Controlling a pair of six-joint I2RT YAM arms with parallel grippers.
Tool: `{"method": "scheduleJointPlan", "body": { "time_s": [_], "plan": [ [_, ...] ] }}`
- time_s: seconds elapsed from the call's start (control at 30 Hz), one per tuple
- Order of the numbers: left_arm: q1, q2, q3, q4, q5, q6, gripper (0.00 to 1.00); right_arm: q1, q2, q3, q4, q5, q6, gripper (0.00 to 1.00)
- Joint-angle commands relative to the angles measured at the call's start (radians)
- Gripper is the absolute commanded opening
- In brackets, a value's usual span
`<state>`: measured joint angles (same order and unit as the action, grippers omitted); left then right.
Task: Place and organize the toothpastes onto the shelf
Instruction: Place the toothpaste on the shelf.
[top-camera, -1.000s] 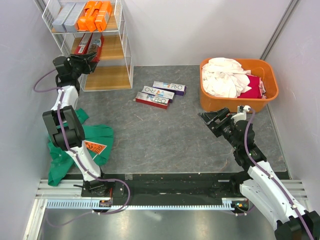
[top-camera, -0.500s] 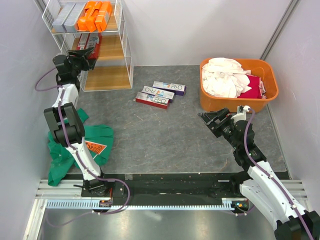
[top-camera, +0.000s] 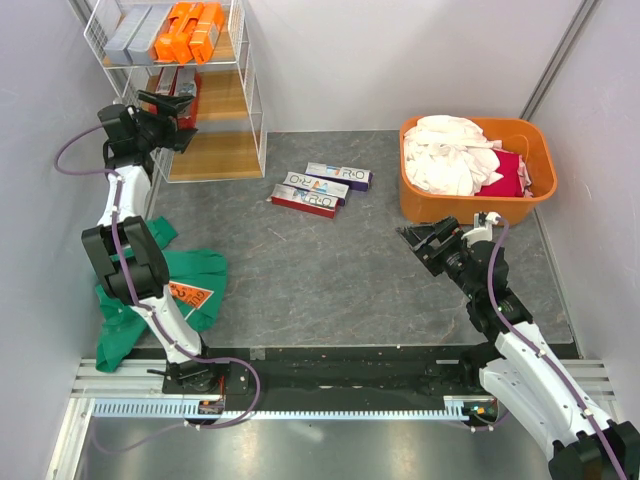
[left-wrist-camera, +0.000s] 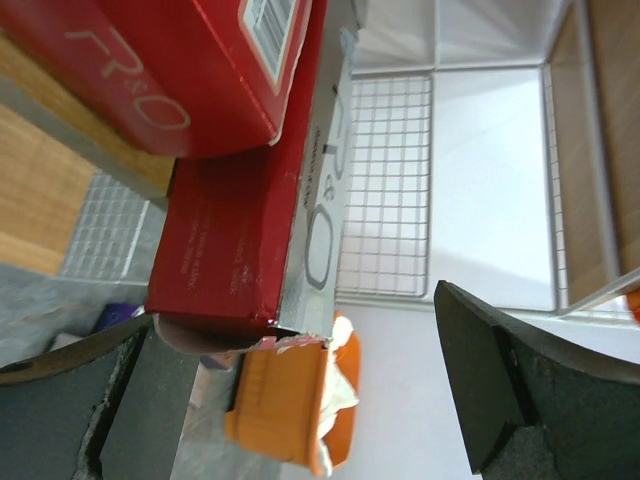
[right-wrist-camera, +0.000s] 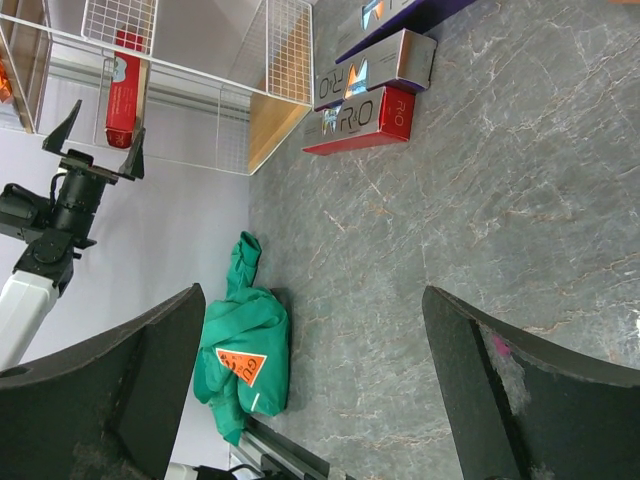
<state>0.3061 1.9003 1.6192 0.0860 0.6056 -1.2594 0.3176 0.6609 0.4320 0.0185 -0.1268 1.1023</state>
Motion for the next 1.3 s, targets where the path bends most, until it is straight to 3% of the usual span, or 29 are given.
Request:
{"method": "scheduleJointPlan", "body": {
  "time_s": [0.0, 0.23, 0.43, 0.47, 0.57, 0.9, 1.0, 1.27],
  "plan": [
    [0.002, -0.056, 0.041, -0.112, 0.037, 0.152, 1.00, -0.002, -0.006, -0.003, 0.001, -0.008, -0.013, 0.98],
    [0.002, -0.116, -0.015, -0.104, 0.045, 0.187, 0.95, -0.003, -0.009, -0.003, -0.002, -0.008, -0.013, 0.98],
    [0.005, -0.107, 0.004, -0.089, 0.037, 0.192, 0.77, -0.003, -0.001, -0.004, -0.002, -0.013, -0.013, 0.98],
    [0.004, -0.098, 0.019, -0.091, 0.043, 0.180, 0.70, -0.003, -0.001, -0.004, -0.002, -0.013, -0.016, 0.98],
    [0.004, -0.063, 0.057, -0.091, 0.036, 0.170, 0.65, -0.003, 0.000, -0.010, -0.002, -0.008, -0.018, 0.98],
    [0.001, 0.048, 0.191, -0.061, 0.055, 0.153, 0.62, -0.005, 0.000, -0.012, -0.003, -0.016, -0.021, 0.98],
    [-0.008, -0.021, 0.119, -0.039, 0.054, 0.189, 0.63, -0.005, 0.006, -0.016, -0.003, -0.017, -0.022, 0.98],
    [-0.053, -0.338, -0.326, 0.083, 0.028, 0.256, 0.65, -0.005, 0.042, -0.019, -0.002, -0.030, -0.035, 0.98]
  ]
}}
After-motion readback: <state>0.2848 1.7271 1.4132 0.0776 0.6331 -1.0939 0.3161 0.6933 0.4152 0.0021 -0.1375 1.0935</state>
